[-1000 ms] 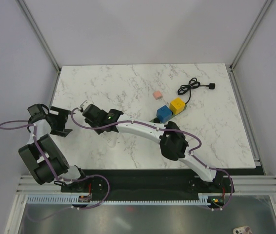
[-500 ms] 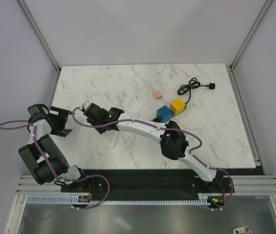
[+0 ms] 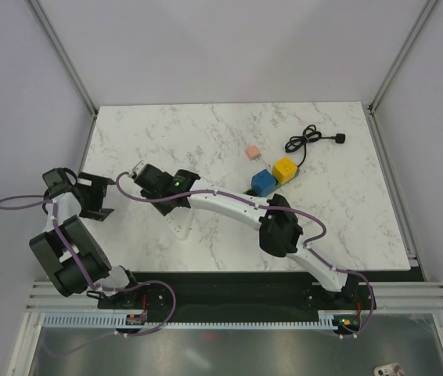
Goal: Insert the plug
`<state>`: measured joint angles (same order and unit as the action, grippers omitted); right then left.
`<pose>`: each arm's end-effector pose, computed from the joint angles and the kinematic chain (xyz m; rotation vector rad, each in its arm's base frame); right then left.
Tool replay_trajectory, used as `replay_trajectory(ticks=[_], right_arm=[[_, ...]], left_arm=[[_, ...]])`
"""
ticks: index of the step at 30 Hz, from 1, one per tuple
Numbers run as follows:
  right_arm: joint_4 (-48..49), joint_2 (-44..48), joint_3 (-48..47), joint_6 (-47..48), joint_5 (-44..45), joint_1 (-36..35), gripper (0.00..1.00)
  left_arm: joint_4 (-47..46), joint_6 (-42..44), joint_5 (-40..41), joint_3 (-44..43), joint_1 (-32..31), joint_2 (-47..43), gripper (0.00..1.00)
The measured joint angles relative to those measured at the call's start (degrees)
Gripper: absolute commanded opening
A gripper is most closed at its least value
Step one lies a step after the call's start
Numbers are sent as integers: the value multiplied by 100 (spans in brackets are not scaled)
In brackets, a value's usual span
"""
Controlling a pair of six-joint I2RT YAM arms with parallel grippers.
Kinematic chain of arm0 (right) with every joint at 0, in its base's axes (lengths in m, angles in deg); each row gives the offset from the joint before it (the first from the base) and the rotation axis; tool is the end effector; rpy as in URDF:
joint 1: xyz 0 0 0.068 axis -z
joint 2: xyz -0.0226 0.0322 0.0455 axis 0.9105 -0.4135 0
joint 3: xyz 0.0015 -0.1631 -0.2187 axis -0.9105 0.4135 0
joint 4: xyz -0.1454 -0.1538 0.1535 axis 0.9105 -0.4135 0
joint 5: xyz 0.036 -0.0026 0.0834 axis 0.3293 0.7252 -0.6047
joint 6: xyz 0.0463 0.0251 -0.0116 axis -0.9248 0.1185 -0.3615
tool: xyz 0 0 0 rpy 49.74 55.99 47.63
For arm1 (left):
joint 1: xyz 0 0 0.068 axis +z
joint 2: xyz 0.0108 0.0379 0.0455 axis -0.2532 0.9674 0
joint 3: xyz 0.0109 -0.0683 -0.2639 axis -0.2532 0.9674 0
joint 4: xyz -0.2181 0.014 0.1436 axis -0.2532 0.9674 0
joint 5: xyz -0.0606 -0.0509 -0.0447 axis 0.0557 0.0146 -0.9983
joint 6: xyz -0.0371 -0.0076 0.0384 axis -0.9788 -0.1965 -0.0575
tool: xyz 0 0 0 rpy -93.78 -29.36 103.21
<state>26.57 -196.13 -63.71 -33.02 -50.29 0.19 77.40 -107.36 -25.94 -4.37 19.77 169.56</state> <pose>0.2306 0.4845 0.2398 -1.0599 2.2513 0.2937 0.2310 0.1417 0.1966 -1.5743 2.0618 -0.5907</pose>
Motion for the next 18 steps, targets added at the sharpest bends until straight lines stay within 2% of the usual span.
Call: replay_trajectory(ticks=[18], right_arm=[[-173, -181, -262, -57, -153, 33, 0]], left_arm=[[15, 0, 2, 52, 0, 0, 99]])
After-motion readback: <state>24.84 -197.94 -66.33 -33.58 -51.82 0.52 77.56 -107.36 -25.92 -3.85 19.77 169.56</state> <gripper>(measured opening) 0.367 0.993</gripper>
